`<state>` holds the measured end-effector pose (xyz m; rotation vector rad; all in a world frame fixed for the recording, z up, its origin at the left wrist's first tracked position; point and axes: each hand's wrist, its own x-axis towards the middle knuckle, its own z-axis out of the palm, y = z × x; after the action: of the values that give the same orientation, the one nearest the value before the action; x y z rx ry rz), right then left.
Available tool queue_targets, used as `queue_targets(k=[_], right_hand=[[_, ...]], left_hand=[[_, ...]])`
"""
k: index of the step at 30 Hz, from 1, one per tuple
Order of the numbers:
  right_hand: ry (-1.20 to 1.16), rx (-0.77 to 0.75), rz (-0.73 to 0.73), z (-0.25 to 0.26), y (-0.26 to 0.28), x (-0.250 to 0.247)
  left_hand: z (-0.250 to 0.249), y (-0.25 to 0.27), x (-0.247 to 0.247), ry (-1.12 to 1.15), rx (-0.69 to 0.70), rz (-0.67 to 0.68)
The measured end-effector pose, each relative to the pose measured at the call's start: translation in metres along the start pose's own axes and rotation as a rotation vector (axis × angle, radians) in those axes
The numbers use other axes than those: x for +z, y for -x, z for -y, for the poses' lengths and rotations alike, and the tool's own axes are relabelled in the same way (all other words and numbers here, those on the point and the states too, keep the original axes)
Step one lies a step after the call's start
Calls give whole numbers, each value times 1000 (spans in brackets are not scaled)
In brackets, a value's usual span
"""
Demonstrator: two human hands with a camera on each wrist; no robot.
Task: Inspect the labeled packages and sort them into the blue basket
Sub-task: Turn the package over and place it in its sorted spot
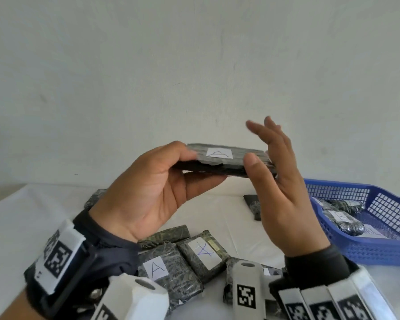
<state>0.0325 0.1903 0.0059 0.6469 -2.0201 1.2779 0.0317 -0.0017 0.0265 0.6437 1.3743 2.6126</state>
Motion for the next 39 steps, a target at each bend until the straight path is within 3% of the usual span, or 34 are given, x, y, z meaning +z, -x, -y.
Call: queue_targets(k=[3, 6, 10, 13, 21, 30, 39], right_hand=[[-60, -38, -81, 1, 0, 3], [-167, -25, -169, 9, 0, 12], [-304, 105, -217, 17, -3, 15], [-388, 142, -199, 20, -4, 12], [-439, 171, -173, 22, -5, 7], [-452, 190, -156, 20, -3, 13], [-493, 224, -141, 22, -3, 17]], left_hand=[[6, -1, 1, 32, -37, -19], [16, 0, 4, 19, 51, -88], [25, -2, 6, -340, 253, -118], [26, -2, 6, -468, 301, -93], [28, 1, 9, -533, 366, -60], [29, -4, 7, -450, 514, -50], [25, -3, 4, -450, 515, -55]])
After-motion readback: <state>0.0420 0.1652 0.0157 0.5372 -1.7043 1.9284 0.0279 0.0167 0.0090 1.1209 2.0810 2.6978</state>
